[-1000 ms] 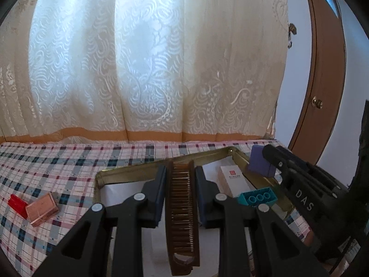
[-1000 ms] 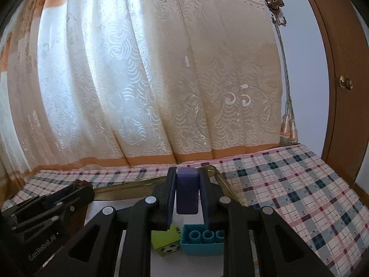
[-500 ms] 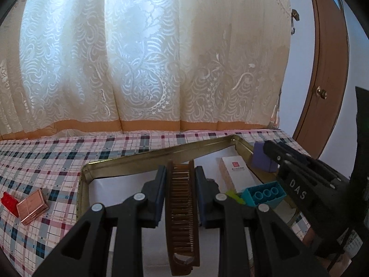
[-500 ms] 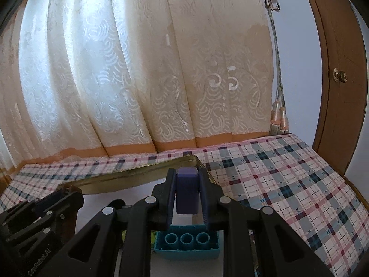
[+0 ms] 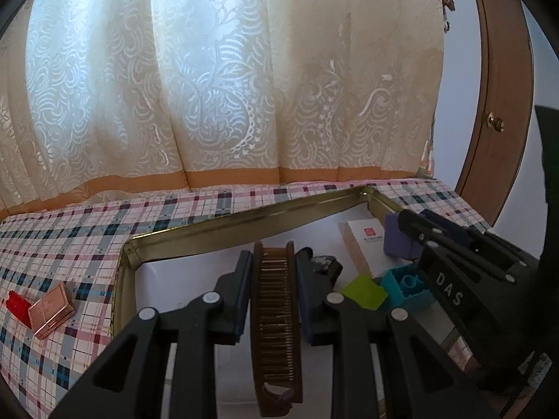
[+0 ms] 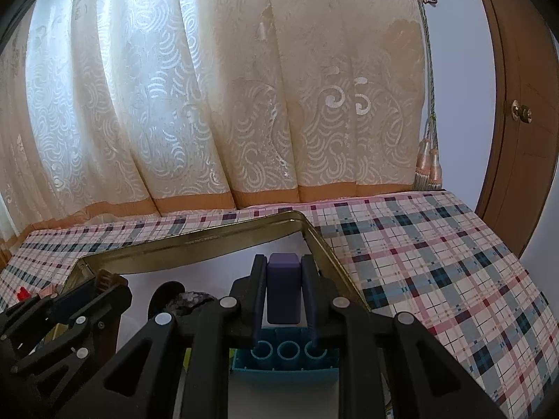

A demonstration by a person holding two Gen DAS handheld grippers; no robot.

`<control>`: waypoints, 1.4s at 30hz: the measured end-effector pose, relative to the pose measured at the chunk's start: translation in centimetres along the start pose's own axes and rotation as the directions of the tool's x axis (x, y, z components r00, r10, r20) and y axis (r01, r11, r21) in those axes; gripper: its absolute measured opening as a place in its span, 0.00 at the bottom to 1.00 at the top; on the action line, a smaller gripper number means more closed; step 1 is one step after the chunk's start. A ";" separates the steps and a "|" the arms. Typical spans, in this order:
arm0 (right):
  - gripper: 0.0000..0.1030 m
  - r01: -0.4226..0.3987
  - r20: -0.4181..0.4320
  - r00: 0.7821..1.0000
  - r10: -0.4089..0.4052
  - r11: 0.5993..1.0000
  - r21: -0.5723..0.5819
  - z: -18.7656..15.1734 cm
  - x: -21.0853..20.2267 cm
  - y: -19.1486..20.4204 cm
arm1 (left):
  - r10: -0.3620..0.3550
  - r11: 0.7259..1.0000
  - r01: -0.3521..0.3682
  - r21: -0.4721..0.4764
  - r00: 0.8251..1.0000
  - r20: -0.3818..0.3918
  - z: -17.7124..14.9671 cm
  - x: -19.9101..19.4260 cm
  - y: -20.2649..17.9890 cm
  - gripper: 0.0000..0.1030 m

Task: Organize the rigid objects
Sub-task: 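Lower and release the brown stick and purple cube into the tray with both tools, then lift both open tools away from the tray toward the remaining objects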

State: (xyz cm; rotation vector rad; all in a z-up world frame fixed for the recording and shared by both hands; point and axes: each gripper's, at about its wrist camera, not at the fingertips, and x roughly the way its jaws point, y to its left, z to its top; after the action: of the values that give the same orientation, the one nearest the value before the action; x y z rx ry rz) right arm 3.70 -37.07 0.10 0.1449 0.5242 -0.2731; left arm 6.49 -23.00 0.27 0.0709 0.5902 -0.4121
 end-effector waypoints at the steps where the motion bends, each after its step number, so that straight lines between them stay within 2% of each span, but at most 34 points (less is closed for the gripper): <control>1: 0.21 -0.001 0.000 1.000 0.001 1.000 0.000 0.0 0.0 0.0 | 0.001 1.000 -0.001 0.001 1.000 -0.001 0.0 0.1 0.0 0.22; 8: 0.21 -0.004 0.001 1.000 0.004 1.000 -0.010 -0.1 0.0 0.4 | 0.011 1.000 -0.011 0.003 1.000 -0.010 0.0 0.2 0.1 0.22; 17: 0.22 -0.002 0.008 1.000 0.002 0.999 -0.053 -0.3 -0.2 1.4 | 0.058 0.998 -0.058 0.004 0.998 -0.030 -0.3 0.7 0.6 0.22; 21: 0.22 -0.026 0.006 1.000 0.026 0.998 -0.057 -0.5 -0.2 1.8 | 0.074 0.997 -0.074 0.007 0.997 -0.027 -0.4 0.6 0.7 0.22; 22: 0.23 -0.040 0.004 0.999 0.040 0.998 -0.051 -0.5 -0.3 1.8 | 0.078 0.997 -0.078 -0.001 0.997 -0.025 -0.4 0.5 0.8 0.25; 23: 0.26 -0.060 0.010 0.998 0.060 0.997 -0.039 -0.4 -0.6 1.7 | 0.086 0.996 -0.086 -0.004 0.996 -0.019 -0.4 0.2 0.9 0.43; 24: 0.37 -0.071 0.027 0.997 0.072 0.997 -0.028 -0.4 -1.0 1.6 | 0.104 0.995 -0.104 -0.002 0.995 0.001 -0.4 -0.2 1.0 0.70; 25: 0.46 -0.075 0.047 0.996 0.076 0.997 -0.021 -0.3 -1.5 1.5 | 0.116 0.993 -0.116 -0.008 0.993 0.034 -0.3 -1.0 1.1 0.81; 26: 0.70 -0.073 0.077 0.994 0.073 0.997 -0.012 -0.1 -2.1 1.4 | 0.131 0.991 -0.131 -0.009 0.990 0.057 -0.3 -1.5 1.2 1.00; 27: 0.91 -0.060 0.140 0.988 0.058 0.998 0.007 -0.1 -3.2 1.2 | 0.162 0.987 -0.163 -0.005 0.981 0.111 -0.2 -2.5 1.1 1.00; 28: 0.96 -0.049 0.200 0.979 0.044 0.999 0.021 -0.1 -4.2 0.9 | 0.182 0.983 -0.185 0.002 0.972 0.149 -0.2 -3.2 1.0 1.00; 30: 0.97 -0.036 0.281 0.959 0.026 0.999 0.032 -0.1 -5.7 0.8 | 0.220 0.973 -0.229 0.024 0.954 0.206 -0.1 -4.3 0.8 1.00; 31: 0.97 -0.030 0.297 0.955 0.019 0.999 0.032 -0.1 -6.0 0.8 | 0.221 0.972 -0.232 0.025 0.952 0.211 -0.2 -4.4 1.0 1.00; 33: 0.97 -0.012 0.308 0.951 0.000 0.999 0.039 -0.2 -6.2 0.9 | 0.212 0.976 -0.217 0.007 0.956 0.202 -0.3 -4.3 1.6 1.00; 36: 0.97 -0.025 0.288 0.958 0.009 0.998 0.052 -0.4 -5.9 1.0 | 0.207 0.978 -0.208 -0.016 0.961 0.183 -0.5 -4.1 2.4 1.00; 39: 0.97 -0.054 0.289 0.957 0.031 0.996 0.074 -0.7 -6.0 0.9 | 0.220 0.976 -0.217 -0.036 0.959 0.179 -0.9 -4.2 3.3 1.00; 42: 0.97 -0.049 0.317 0.948 0.020 0.995 0.082 -1.1 -6.6 1.1 | 0.224 0.975 -0.218 -0.054 0.956 0.191 -1.4 -4.8 3.9 1.00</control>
State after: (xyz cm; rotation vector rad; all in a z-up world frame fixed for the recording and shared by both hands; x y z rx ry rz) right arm -1.94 -34.36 2.61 0.1924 0.1899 -0.2792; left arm 3.63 -17.44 1.56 0.0640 0.3882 -0.1890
